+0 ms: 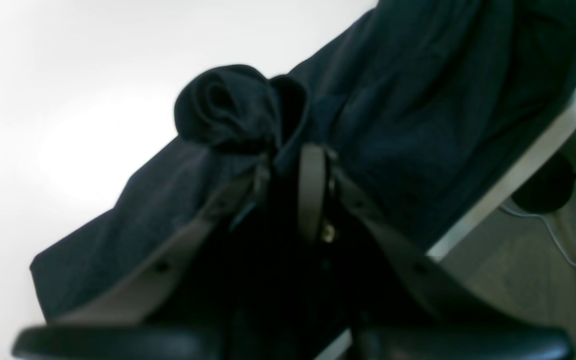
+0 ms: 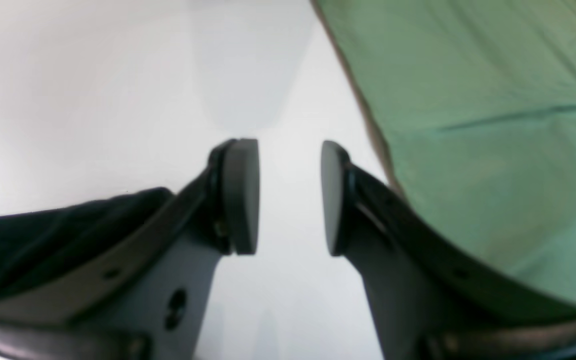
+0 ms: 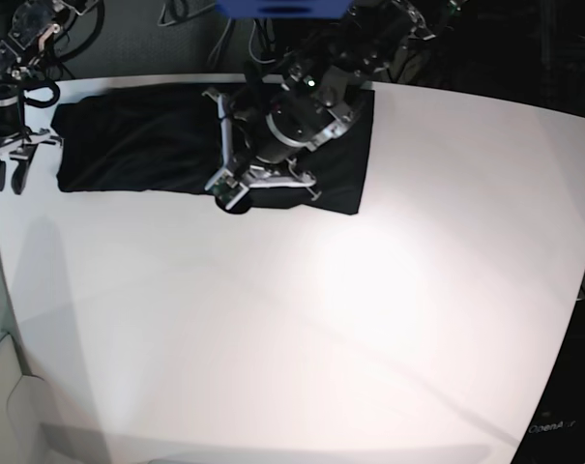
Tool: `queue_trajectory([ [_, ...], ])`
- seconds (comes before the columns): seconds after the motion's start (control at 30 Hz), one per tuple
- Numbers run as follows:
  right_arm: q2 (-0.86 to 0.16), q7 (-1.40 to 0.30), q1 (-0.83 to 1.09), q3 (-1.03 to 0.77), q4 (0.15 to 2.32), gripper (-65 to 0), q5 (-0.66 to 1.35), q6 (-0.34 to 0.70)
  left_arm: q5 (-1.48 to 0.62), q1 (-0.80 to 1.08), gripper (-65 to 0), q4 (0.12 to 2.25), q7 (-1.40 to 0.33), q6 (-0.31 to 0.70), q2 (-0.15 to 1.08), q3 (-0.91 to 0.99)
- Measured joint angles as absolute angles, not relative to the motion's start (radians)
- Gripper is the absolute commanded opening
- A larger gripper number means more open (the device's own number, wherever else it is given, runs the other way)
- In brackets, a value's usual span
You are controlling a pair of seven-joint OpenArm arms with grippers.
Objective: Fold the T-shirt properly
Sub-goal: 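Lay the folded end down and release it with the left gripper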
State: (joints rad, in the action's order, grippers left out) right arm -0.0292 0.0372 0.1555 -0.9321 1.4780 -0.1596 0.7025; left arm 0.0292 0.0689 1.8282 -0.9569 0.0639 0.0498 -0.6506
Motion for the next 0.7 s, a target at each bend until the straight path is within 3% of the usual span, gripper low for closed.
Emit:
queue_trajectory([
  [0.07, -0.030, 0.037, 0.154, -0.933, 1.478, -43.1, -0.159, 0.702, 0.030, 0.068, -64.1, 1.828, -0.957, 0.064, 0.047, -0.651],
  [0.1, -0.030, 0.037, 0.155, -0.933, 1.478, -43.1, -0.160, 0.702, 0.030, 0.069, -60.6, 1.829, -0.957, 0.063, 0.044, -0.651],
  [0.3, -0.030, 0.037, 0.156, -0.933, 1.478, -43.1, -0.160, 0.702, 0.022, 0.072, -27.0, 1.839, -0.953, 0.071, 0.031, -0.654],
  [0.37, -0.030, 0.037, 0.156, -0.933, 1.478, -43.1, -0.160, 0.702, 0.001, 0.068, -21.1, 1.852, -0.950, 0.069, 0.043, -0.687],
  [0.6, -0.030, 0.037, 0.156, -0.934, 1.478, -43.1, -0.160, 0.702, -0.117, -0.008, -19.1, 1.880, -0.948, 0.055, 0.078, -0.710],
  [0.7, -0.030, 0.037, 0.156, -0.933, 1.478, -43.1, -0.160, 0.702, -0.125, -0.005, -27.0, 1.879, -0.948, 0.060, 0.102, -0.680],
])
